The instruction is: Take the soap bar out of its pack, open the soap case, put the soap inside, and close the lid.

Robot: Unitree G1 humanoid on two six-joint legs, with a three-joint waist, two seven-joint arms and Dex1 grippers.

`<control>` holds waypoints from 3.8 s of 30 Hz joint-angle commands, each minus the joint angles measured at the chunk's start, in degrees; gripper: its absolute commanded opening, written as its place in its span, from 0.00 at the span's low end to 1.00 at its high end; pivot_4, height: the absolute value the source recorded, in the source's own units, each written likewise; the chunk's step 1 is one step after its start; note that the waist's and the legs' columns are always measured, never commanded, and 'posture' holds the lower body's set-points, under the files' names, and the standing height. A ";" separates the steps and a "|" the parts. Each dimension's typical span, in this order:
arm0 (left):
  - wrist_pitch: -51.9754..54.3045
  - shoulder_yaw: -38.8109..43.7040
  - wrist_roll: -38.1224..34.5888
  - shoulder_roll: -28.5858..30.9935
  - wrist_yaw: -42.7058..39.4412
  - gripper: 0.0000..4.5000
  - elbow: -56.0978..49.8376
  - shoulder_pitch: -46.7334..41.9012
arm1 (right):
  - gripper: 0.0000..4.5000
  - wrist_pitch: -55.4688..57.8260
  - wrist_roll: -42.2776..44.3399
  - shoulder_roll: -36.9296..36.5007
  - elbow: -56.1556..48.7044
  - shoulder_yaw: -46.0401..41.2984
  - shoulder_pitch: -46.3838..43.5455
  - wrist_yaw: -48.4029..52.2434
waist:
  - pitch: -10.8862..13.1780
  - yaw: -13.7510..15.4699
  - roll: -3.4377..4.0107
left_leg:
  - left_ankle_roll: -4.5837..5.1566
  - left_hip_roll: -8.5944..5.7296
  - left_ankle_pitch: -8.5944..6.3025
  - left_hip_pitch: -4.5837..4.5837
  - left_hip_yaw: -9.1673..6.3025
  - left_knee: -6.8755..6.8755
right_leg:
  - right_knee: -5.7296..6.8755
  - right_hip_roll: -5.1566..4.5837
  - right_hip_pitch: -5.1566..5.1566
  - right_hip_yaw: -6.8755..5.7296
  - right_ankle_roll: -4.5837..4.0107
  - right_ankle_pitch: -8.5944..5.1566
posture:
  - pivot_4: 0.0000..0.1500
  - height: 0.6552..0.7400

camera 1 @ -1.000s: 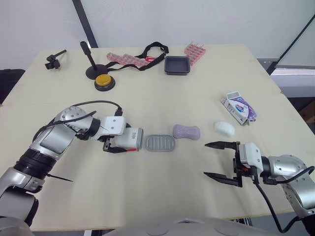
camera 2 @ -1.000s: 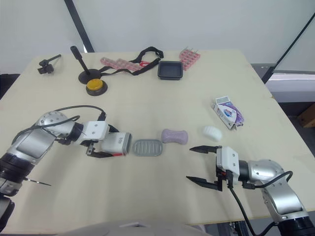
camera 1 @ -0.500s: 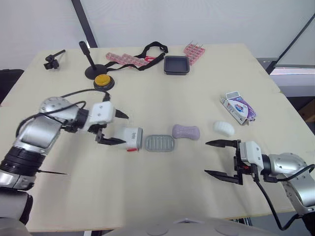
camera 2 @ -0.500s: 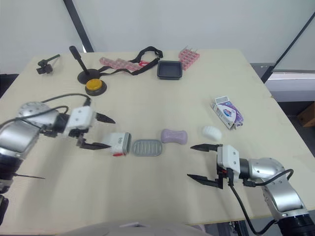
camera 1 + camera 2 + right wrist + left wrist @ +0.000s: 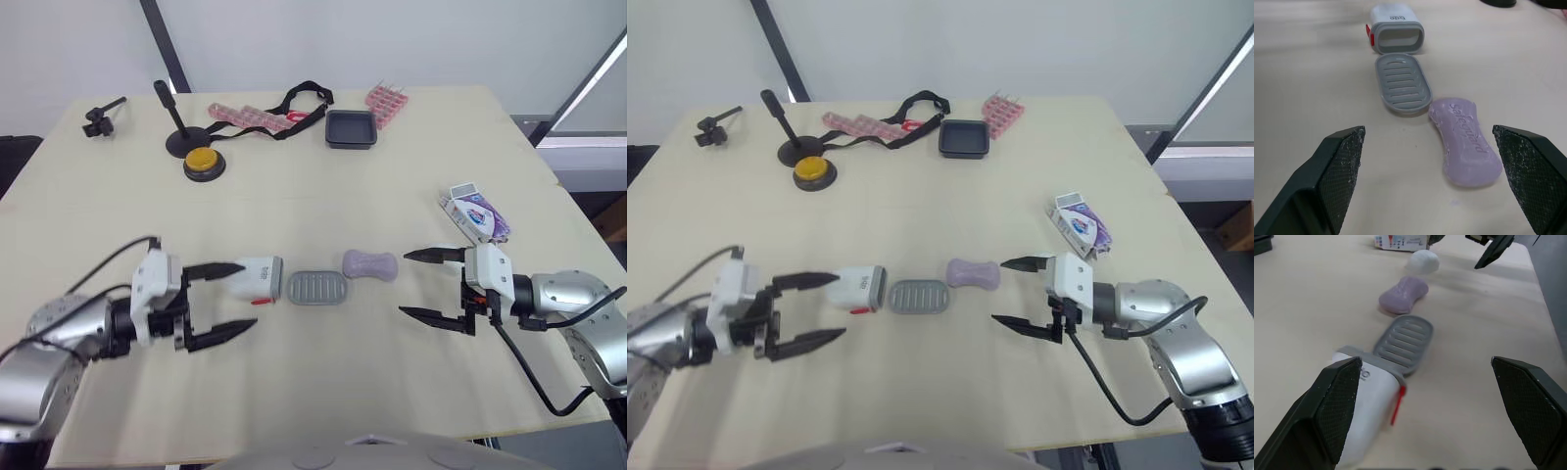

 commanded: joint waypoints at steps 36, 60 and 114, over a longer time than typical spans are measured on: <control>-34.41 -5.36 7.97 -4.63 -3.79 1.00 10.88 15.11 | 1.00 33.78 -15.00 6.54 12.79 32.04 -41.02 -0.65 | 0.18 -1.24 0.20 | -0.37 0.26 0.33 0.18 0.07 0.07 | 0.78 0.28 -0.23 0.10 -0.02 0.03 | 1.00 0.87; -27.12 -6.36 7.89 -3.52 3.00 1.00 7.06 10.25 | 0.38 30.84 -20.80 8.01 17.17 33.69 -41.21 0.93 | 0.16 -0.95 0.17 | -0.58 0.32 0.45 0.16 0.08 0.22 | 1.02 0.38 -0.29 0.15 -0.07 0.07 | 1.00 0.87; -20.43 -3.68 7.21 -2.96 8.95 1.00 5.83 5.76 | 0.99 46.65 -11.74 21.93 8.43 35.96 -48.37 -5.29 | 0.14 -0.21 0.15 | -1.02 0.84 0.62 0.10 0.09 0.50 | 1.50 0.87 -0.57 0.23 -0.25 0.18 | 1.00 0.87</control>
